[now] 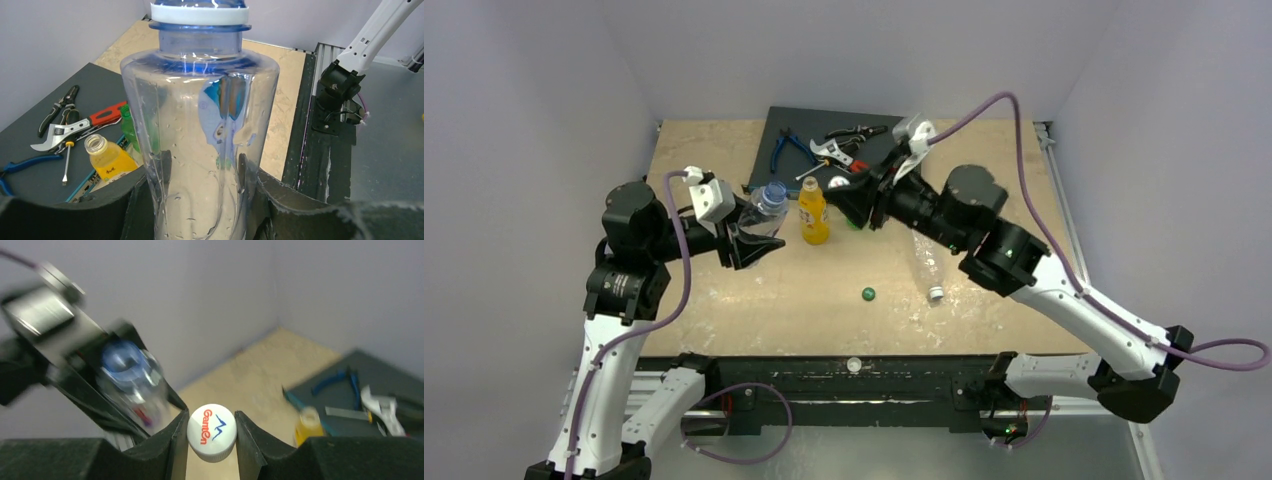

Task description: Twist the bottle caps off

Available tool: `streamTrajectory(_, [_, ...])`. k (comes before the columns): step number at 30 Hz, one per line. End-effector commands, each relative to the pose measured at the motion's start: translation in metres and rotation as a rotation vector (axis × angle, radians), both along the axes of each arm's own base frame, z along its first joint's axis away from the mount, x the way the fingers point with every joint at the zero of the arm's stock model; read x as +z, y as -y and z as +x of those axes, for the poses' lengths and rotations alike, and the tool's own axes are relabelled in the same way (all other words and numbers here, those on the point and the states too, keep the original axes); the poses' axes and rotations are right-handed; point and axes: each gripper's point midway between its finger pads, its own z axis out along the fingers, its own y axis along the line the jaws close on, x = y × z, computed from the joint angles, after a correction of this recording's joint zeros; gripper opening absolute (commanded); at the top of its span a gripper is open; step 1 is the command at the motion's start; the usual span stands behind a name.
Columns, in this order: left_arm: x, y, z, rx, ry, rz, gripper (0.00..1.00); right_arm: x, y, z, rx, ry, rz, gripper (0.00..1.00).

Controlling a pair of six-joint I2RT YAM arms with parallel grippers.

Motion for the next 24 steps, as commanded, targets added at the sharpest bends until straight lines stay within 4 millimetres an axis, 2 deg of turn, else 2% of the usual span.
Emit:
streamTrajectory(1, [0.017,0.001,-0.008,-0.027,0.076,-0.005,0.01,-0.129,0.027,0.025,-0.208,-0.204,-0.200,0.12])
streamTrajectory(3, [0.018,0.001,-0.009,-0.026,0.082,-0.006,0.01,-0.185,0.037,0.020,-0.232,-0.291,-0.250,0.12])
streamTrajectory(7, [0.019,0.000,-0.008,-0.018,0.094,-0.007,0.01,-0.277,0.057,0.008,-0.291,-0.461,-0.306,0.11])
streamTrajectory(11, [0.017,0.000,-0.006,-0.018,0.079,-0.006,0.01,-0.339,0.076,0.001,-0.356,-0.555,-0.362,0.11])
streamTrajectory(17, [0.015,0.000,-0.007,-0.016,0.077,-0.006,0.01,-0.395,0.089,0.003,-0.442,-0.630,-0.443,0.12])
streamTrajectory(24, [0.014,0.000,-0.008,-0.021,0.077,0.004,0.01,-0.437,0.100,0.013,-0.562,-0.677,-0.542,0.12])
